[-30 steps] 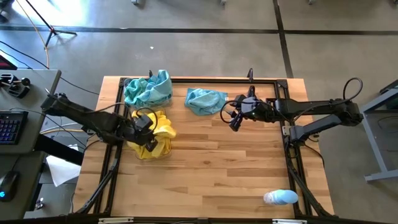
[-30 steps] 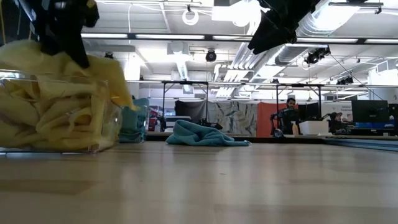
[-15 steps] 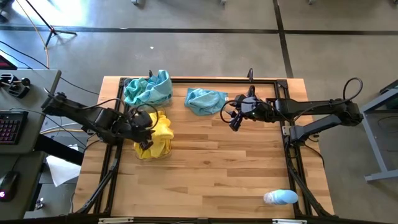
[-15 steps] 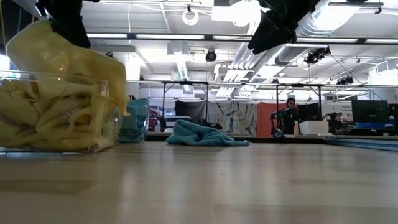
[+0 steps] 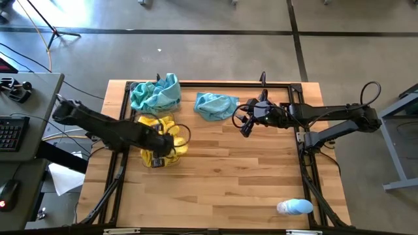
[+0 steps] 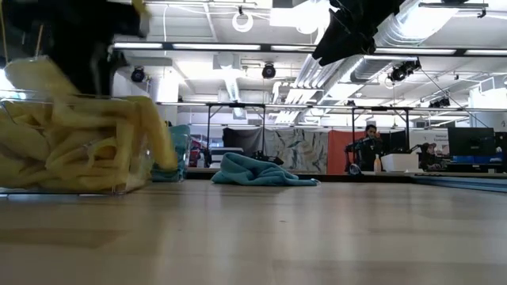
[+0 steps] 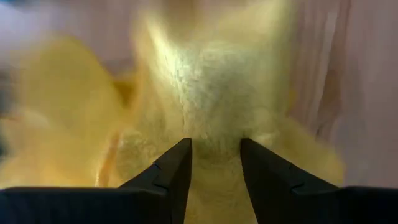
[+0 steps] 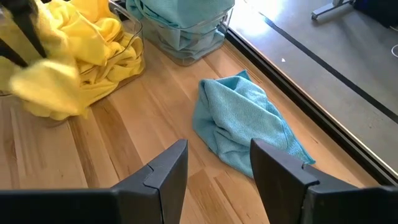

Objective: Sort microfiber towel by color & place in baskets
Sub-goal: Put the yellow microfiber cloth into the bottom transparent bin

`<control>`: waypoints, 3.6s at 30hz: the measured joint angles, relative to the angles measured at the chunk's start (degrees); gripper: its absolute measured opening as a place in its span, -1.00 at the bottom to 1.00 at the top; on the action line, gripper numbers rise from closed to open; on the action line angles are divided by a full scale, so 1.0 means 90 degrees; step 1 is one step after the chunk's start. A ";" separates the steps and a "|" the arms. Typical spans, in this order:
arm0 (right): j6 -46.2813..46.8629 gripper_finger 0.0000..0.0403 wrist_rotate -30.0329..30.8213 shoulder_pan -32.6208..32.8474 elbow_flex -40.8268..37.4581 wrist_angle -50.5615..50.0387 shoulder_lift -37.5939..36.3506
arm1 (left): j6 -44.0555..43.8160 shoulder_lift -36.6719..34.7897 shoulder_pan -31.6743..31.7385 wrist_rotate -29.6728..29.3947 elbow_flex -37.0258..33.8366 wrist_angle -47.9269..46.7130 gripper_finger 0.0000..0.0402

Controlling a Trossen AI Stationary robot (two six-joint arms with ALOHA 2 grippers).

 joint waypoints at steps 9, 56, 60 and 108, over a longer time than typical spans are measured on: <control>0.0095 -0.16 -0.0001 0.0000 0.0000 -0.0014 0.0000 | 0.0241 0.0964 0.0343 0.0615 -0.0937 0.0281 -0.37; -0.0104 -0.16 -0.0608 0.0002 0.0005 0.1029 0.0434 | -0.0701 -0.0604 -0.0116 0.0249 0.0664 -0.1018 -0.37; -0.0150 -0.16 -0.0991 0.0040 0.0005 0.1693 0.0912 | -0.0392 -0.0986 -0.0094 -0.0219 0.0665 -0.1099 -0.37; 0.0616 -0.16 -0.1030 0.0747 0.8041 -0.3534 0.7256 | 0.0045 -0.3834 -0.0099 0.0178 -0.0666 -0.1466 -0.45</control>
